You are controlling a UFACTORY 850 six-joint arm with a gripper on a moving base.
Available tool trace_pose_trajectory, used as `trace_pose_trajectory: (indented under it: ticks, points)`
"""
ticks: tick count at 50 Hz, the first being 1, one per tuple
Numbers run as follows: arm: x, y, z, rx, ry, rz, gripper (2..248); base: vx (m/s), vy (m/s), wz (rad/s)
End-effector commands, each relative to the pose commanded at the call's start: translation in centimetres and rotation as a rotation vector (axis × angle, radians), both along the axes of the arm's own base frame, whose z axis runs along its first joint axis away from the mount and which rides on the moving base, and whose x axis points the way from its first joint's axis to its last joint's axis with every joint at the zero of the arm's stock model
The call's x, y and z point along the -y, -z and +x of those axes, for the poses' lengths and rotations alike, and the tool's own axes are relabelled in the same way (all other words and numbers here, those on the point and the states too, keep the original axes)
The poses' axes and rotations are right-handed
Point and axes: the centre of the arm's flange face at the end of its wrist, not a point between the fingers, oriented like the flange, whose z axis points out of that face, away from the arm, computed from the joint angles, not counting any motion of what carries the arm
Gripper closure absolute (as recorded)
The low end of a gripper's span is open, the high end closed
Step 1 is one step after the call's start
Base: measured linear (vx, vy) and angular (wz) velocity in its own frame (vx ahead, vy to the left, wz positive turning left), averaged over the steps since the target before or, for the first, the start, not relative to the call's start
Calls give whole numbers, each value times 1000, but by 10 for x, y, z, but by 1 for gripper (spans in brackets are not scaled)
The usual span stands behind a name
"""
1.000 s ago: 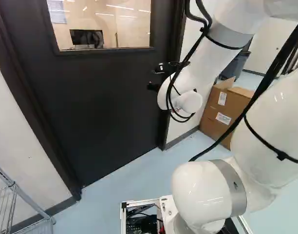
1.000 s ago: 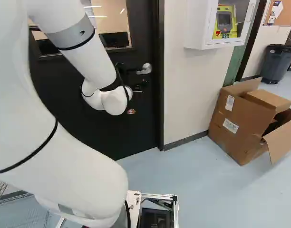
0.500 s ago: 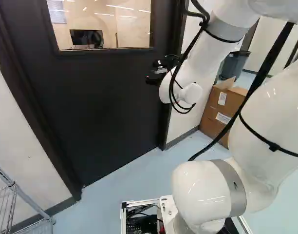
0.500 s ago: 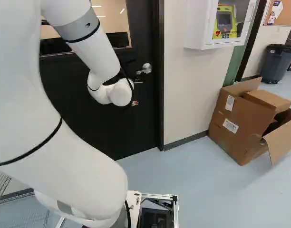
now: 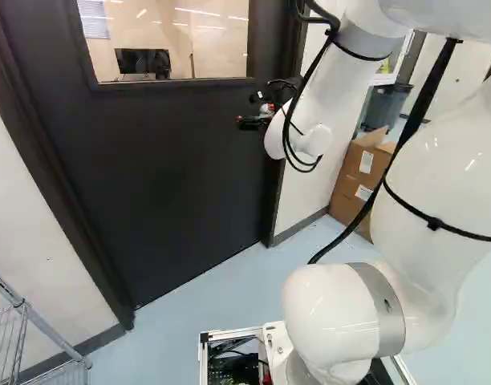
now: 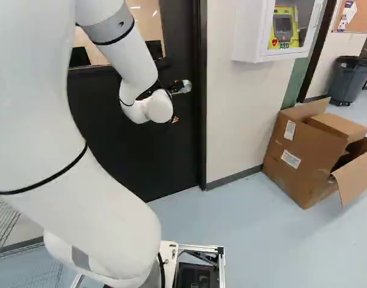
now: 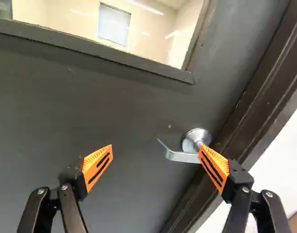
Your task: Open the door and move inside
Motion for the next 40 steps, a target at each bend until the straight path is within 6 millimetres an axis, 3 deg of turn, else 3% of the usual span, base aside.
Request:
trace_pose_trajectory:
  ticks: [31,40]
  points:
    - [-11,-4,59,15,-57,-24,3,0,0,0]
    - [-14,3,66,5,-63,-23,3,0,0,0]
